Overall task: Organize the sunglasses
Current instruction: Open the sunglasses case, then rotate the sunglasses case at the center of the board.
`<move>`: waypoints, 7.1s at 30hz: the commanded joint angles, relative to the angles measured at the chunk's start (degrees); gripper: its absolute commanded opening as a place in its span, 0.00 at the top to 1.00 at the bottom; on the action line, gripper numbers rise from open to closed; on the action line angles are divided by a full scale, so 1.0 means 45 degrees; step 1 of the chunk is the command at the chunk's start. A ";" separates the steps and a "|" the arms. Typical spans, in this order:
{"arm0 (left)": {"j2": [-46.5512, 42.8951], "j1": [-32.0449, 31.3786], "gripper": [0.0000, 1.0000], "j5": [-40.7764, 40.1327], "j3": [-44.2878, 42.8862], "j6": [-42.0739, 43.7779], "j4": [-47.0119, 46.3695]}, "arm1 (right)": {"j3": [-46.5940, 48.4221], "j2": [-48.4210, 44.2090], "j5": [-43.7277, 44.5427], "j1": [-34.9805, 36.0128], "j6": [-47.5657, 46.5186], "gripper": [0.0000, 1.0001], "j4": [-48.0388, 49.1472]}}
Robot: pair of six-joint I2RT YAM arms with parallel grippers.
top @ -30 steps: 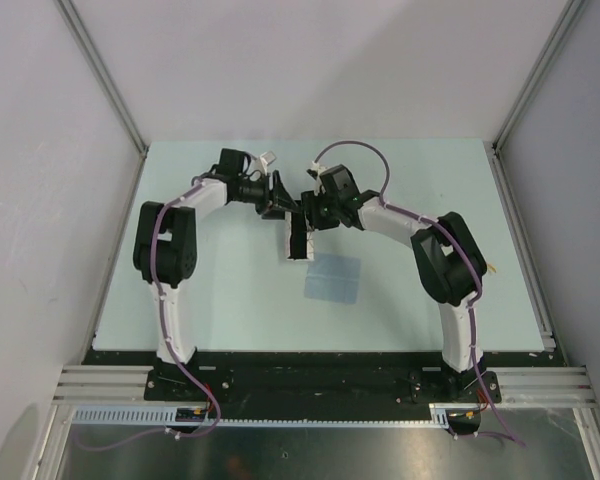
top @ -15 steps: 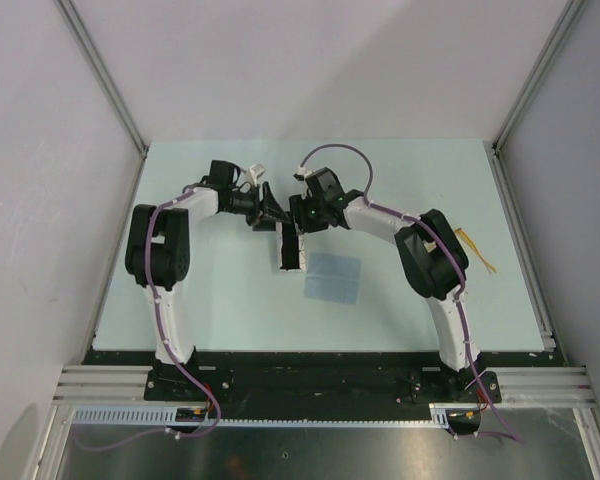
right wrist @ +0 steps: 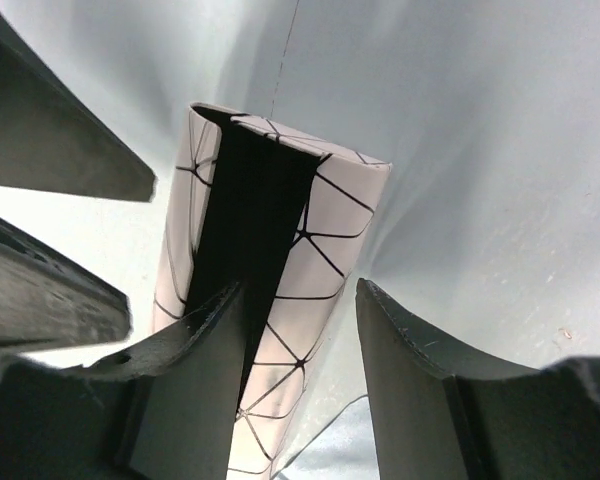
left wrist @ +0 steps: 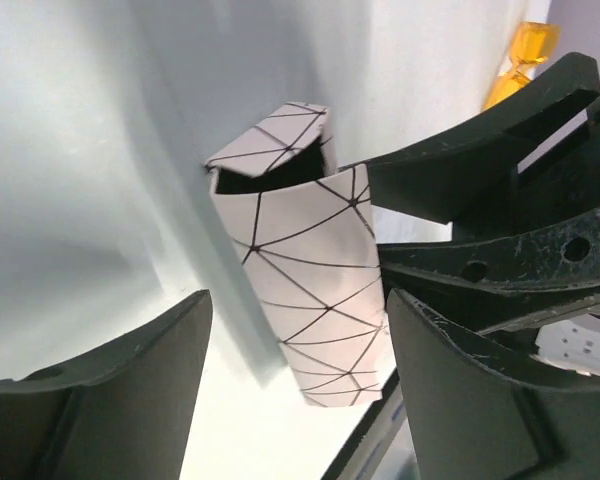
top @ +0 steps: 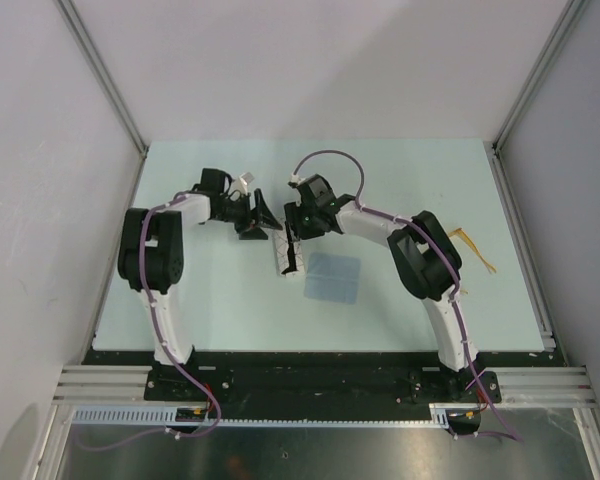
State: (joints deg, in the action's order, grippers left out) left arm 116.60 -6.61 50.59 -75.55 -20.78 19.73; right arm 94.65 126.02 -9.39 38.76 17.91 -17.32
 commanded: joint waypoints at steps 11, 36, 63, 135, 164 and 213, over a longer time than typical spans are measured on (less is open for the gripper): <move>-0.2549 0.0180 0.17 -0.1633 0.1124 0.1179 -0.0223 | -0.0056 -0.0249 0.0271 0.0234 0.0082 0.36 -0.0176; -0.4131 -0.1850 0.20 -0.3194 0.3525 0.1180 -0.0302 | -0.1151 -0.1109 -0.0882 -0.0118 0.0688 0.19 0.0705; -0.5148 -0.3082 0.47 -0.7547 0.5128 0.0242 -0.0712 | -0.1248 -0.1050 -0.1195 -0.0723 0.0844 0.29 0.0295; -0.7119 -0.2535 0.27 -1.2042 0.2687 0.2879 0.0440 | -0.3005 -0.4760 0.0814 -0.2579 0.1234 0.09 -0.2263; -0.3177 -0.4409 0.31 -1.1651 0.0812 0.0359 -0.0985 | -0.4509 -0.5718 0.1403 -0.2676 0.1430 0.18 -0.2010; -0.2040 -0.2164 0.99 -1.0070 0.0401 -0.6434 -0.0514 | -0.5643 -0.6773 0.1344 -0.3321 0.1586 0.20 -0.1854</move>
State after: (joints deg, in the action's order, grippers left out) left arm 111.96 -17.50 3.88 -76.07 -39.66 20.99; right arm 70.00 98.63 -3.90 23.75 24.73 -26.04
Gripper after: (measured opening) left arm 0.009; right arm 0.804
